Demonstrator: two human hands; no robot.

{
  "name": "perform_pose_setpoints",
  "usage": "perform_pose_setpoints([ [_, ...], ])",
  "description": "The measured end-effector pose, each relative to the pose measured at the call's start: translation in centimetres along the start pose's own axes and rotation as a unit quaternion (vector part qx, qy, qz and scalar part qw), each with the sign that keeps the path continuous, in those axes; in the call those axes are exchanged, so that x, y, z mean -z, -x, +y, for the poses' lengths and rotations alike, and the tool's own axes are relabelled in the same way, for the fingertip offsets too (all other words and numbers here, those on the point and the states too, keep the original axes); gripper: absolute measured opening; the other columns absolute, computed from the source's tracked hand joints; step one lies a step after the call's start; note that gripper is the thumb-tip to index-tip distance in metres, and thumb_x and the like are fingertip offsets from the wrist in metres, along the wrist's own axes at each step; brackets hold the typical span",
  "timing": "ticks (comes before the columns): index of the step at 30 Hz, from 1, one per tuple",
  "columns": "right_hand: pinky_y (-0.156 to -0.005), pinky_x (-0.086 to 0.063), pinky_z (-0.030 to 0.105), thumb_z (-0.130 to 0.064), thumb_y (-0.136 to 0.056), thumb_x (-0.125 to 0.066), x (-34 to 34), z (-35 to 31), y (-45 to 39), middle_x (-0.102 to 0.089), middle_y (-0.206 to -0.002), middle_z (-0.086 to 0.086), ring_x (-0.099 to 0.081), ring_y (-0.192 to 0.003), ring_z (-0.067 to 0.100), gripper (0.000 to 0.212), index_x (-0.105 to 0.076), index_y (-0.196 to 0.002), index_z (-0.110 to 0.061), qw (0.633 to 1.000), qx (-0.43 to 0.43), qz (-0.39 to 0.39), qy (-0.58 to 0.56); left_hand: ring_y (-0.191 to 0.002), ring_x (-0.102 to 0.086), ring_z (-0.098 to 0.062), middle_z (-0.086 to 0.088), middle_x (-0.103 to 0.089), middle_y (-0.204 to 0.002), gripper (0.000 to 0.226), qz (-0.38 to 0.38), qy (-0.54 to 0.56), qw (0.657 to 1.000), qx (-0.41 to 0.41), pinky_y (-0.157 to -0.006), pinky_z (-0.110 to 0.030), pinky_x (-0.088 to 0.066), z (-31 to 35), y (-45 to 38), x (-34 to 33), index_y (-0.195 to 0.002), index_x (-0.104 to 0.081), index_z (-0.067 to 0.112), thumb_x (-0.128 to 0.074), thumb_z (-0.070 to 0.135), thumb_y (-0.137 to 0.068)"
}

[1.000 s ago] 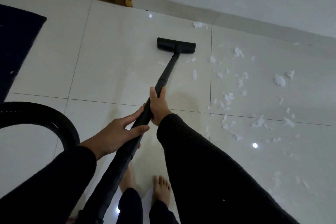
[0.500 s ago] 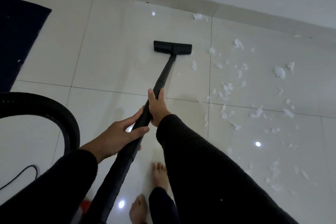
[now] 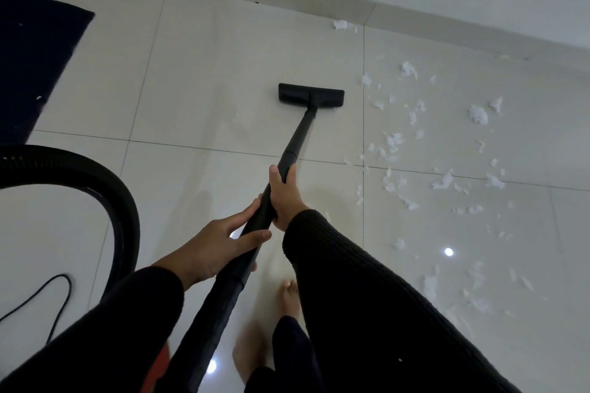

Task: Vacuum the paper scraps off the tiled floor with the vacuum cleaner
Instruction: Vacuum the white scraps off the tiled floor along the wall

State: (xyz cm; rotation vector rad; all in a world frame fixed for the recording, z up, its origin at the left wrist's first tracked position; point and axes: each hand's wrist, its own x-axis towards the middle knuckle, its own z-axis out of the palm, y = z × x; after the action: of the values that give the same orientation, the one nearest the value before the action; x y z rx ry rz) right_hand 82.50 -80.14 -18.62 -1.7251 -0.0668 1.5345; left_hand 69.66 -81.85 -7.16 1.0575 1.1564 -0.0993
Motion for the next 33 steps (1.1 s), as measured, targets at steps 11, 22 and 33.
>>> perform_pose_setpoints([
  [11,-0.081,-0.055,0.039,-0.04,-0.102,-0.043,3.7,1.3,-0.6,-0.043,-0.137,0.005,-0.054,-0.089,0.021,0.063,-0.009,-0.155,-0.037,1.0,0.011,0.005,0.013,-0.057,-0.067,-0.008,0.003,-0.069,-0.073,0.063,-0.002,0.01,1.0,-0.018,-0.048,-0.018,-0.051,-1.9,-1.2,-3.4,-0.142,-0.033,0.047,-0.063,0.035,-0.088],
  [22,-0.072,-0.053,0.032,-0.039,-0.103,-0.043,4.6,5.3,3.3,-0.041,-0.138,0.002,-0.055,-0.088,0.02,0.068,-0.001,-0.156,-0.038,1.0,-0.005,-0.026,-0.006,-0.05,-0.065,-0.005,0.008,-0.069,-0.054,0.059,0.017,0.004,1.0,0.004,-0.045,-0.017,-0.05,-4.3,3.2,-6.4,-0.139,-0.034,0.05,-0.061,0.032,-0.089],
  [33,-0.096,-0.05,0.045,-0.042,-0.1,-0.047,3.9,12.0,9.2,-0.042,-0.142,0.006,-0.045,-0.103,0.027,0.072,-0.001,-0.155,-0.042,1.0,-0.009,-0.016,-0.023,-0.053,-0.067,-0.008,0.005,-0.07,-0.055,0.06,0.028,-0.008,1.0,-0.003,-0.047,-0.019,-0.051,-10.0,9.2,-8.1,-0.138,-0.036,0.049,-0.063,0.029,-0.088],
])
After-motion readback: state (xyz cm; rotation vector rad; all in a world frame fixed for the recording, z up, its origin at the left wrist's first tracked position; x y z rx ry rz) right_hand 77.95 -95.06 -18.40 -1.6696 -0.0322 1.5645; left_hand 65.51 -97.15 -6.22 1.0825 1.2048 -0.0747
